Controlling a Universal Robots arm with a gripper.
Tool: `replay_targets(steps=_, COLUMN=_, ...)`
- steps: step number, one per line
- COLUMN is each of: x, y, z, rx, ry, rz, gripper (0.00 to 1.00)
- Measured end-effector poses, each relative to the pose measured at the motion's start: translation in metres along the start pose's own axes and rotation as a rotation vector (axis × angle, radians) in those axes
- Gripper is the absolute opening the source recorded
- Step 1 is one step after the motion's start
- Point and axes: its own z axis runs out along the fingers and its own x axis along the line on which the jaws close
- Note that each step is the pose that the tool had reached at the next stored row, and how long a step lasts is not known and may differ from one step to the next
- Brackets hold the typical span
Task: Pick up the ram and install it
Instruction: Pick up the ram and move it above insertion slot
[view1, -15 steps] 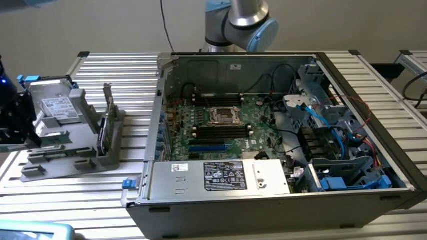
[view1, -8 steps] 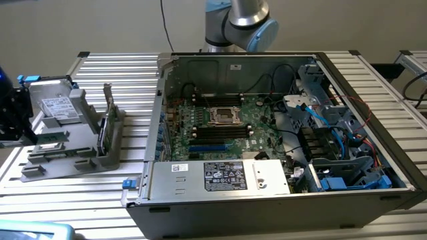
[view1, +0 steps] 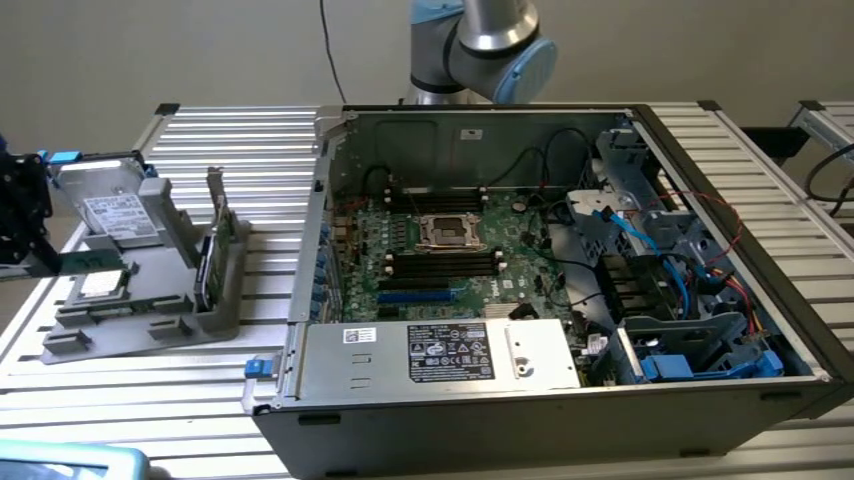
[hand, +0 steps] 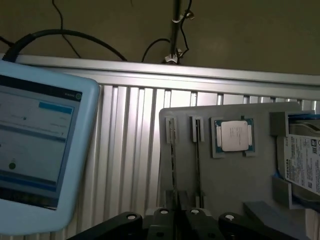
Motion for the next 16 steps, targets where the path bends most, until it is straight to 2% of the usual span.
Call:
replay_targets(steps=2, x=0.0, y=-0.0034, z=-0.009, rx=0.0001, ry=0.0, rz=0.0, gripper=0.15)
replay_targets(steps=9, x=0.002, y=-0.0337, z=-0.0397, rx=0.0002, ry=-0.0037, rz=0.0, gripper=0.15)
replay_targets(steps=16, x=0.005, y=-0.0654, z=-0.0624, rx=0.0008, ry=-0.0162, rz=0.0, gripper=0.15)
